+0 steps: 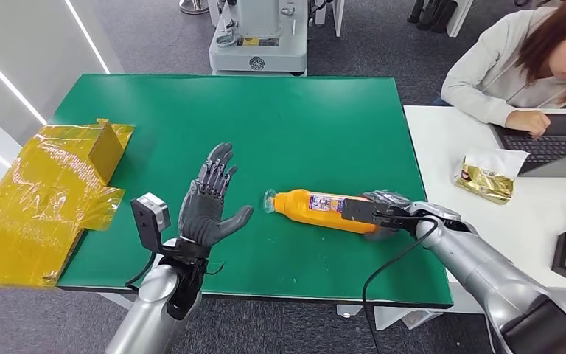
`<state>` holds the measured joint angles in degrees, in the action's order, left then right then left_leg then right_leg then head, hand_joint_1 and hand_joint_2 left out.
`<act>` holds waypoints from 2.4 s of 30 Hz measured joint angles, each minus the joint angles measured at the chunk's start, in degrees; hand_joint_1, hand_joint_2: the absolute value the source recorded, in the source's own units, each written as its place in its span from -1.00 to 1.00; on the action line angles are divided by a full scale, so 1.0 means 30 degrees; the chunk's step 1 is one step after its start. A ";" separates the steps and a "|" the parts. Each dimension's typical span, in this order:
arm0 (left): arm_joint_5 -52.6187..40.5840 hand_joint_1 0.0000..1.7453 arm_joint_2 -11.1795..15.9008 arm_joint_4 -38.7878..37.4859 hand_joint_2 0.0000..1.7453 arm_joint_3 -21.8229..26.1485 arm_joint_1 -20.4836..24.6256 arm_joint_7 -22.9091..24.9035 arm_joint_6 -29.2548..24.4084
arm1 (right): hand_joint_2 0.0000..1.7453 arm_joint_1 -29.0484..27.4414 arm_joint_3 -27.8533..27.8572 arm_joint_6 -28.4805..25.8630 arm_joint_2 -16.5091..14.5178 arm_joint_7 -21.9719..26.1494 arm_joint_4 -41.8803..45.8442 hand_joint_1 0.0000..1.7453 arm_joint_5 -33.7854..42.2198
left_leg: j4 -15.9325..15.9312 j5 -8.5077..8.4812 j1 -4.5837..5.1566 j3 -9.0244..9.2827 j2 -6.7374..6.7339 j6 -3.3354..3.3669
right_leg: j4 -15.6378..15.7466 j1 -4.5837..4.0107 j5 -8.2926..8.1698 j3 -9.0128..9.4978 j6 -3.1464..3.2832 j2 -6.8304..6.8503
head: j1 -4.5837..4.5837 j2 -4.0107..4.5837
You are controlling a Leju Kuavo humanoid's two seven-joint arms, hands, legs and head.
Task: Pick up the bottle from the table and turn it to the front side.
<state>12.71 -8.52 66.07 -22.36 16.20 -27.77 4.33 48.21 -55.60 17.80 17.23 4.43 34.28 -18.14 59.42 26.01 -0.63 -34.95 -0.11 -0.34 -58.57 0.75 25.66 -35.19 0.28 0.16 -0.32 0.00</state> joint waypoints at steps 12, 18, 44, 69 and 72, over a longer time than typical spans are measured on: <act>-0.0284 -1.00 0.0009 0.0029 1.00 0.0007 -0.0171 0.0004 -0.0288 | 1.00 -0.1323 0.0769 -0.1606 0.0237 0.1300 0.0512 1.00 0.1153 | -0.0001 0.0004 -0.0001 0.0090 0.0002 0.0004 | 0.0005 0.0000 0.0002 0.0102 -0.0002 0.0002 | 0.0000 0.0000; -0.0920 -1.00 0.0117 0.0374 1.00 0.0007 -0.0587 -0.0189 -0.1020 | 1.00 -0.2999 0.2484 -0.2061 0.0299 0.2735 0.1635 1.00 0.3418 | -0.0002 0.0004 -0.0001 0.0079 0.0011 0.0005 | 0.0003 0.0000 0.0004 0.0099 -0.0004 0.0014 | 0.0005 0.0000; -0.3109 -1.00 0.0568 0.0770 1.00 0.0342 -0.1215 0.0424 -0.1621 | 1.00 -1.2987 0.8693 -0.5393 -0.3129 0.5263 1.3229 1.00 0.2663 | -0.0025 0.0037 0.0003 0.0017 0.0035 -0.0008 | 0.0002 0.0000 0.0070 0.0044 0.0007 0.0058 | 0.0004 0.0000; 0.3424 -1.00 0.1373 -0.2100 1.00 0.0481 0.1174 0.3461 0.6462 | 1.00 -1.2564 1.1023 -0.5436 -0.3929 0.6094 1.2870 1.00 0.2238 | -0.0018 0.0036 0.0001 0.0013 0.0034 -0.0010 | -0.0002 -0.0002 0.0069 0.0030 0.0007 0.0055 | 0.0004 0.0000; 0.2619 -1.00 0.1335 -0.1790 1.00 0.0443 0.1797 0.3004 0.4556 | 1.00 -1.2706 1.1187 -0.5587 -0.3972 0.6158 1.3109 1.00 0.2635 | -0.0016 0.0034 0.0000 0.0010 0.0037 -0.0010 | -0.0003 -0.0003 0.0065 0.0026 0.0009 0.0058 | 0.0002 0.0000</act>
<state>20.57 -4.51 60.70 -21.03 21.59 -18.76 18.00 10.09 -22.04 1.04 5.31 22.91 73.60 -10.24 59.37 26.12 -0.63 -34.92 0.00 -0.37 -58.58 0.74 25.86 -35.11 0.31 0.33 -0.32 0.00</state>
